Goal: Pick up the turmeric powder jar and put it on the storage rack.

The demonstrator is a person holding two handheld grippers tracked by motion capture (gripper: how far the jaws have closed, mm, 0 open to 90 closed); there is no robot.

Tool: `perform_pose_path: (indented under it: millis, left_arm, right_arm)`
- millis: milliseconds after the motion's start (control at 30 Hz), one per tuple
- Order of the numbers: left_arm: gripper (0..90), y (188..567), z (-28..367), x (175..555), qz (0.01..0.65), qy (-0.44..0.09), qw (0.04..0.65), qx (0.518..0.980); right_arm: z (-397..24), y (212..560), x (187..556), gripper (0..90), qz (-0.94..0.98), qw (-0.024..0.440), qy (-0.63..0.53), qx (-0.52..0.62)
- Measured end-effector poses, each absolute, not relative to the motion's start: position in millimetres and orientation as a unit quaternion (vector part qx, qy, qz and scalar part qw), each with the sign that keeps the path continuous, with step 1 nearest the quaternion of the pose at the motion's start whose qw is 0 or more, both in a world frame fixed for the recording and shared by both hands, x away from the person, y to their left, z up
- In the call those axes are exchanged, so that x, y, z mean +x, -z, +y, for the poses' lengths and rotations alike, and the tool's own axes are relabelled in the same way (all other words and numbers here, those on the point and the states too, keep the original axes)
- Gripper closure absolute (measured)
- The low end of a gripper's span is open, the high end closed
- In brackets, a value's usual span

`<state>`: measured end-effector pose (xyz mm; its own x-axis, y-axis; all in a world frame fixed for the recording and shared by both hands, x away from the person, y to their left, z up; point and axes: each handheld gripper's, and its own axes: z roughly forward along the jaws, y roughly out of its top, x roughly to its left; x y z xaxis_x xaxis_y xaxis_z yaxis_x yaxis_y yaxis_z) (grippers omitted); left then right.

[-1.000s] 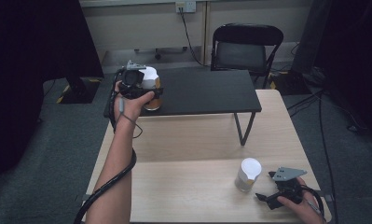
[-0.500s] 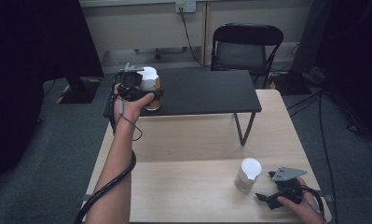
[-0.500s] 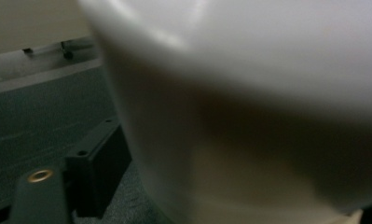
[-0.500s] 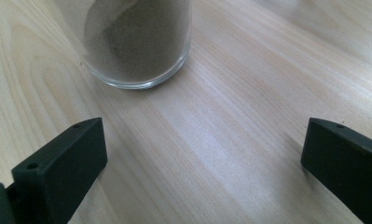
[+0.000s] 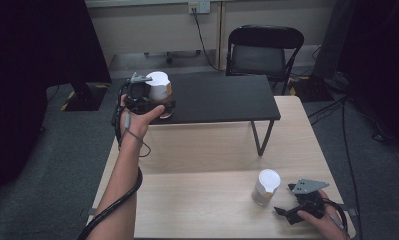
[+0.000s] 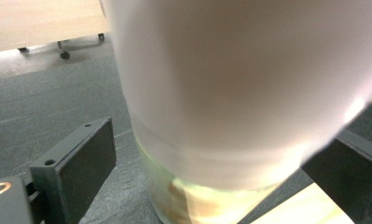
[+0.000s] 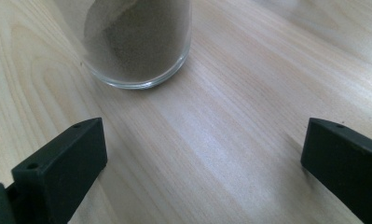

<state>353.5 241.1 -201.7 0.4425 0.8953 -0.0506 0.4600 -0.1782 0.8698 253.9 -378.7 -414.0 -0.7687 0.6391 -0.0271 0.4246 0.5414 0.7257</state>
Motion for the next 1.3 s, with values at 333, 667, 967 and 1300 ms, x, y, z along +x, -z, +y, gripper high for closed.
perform_pose_path:
  millis: [333, 667, 967, 1300]
  left_arm:
    - [4.6, 209, 245, 342, 0.464, -0.245, 0.452, 0.721]
    - [4.5, 215, 249, 332, 0.459, -0.246, 0.455, 0.723]
    - [4.5, 219, 251, 323, 0.454, -0.242, 0.456, 0.726]
    - [5.2, 227, 252, 316, 0.449, -0.242, 0.455, 0.73]
  right_arm:
    - [-379, 414, 254, 0.0, 0.866, 0.146, -0.367, 0.307]
    - [-379, 414, 254, 0.0, 0.866, 0.146, -0.367, 0.307]
    - [-379, 414, 254, 0.0, 0.866, 0.146, -0.367, 0.307]
    - [-379, 414, 254, 0.0, 0.866, 0.146, -0.367, 0.307]
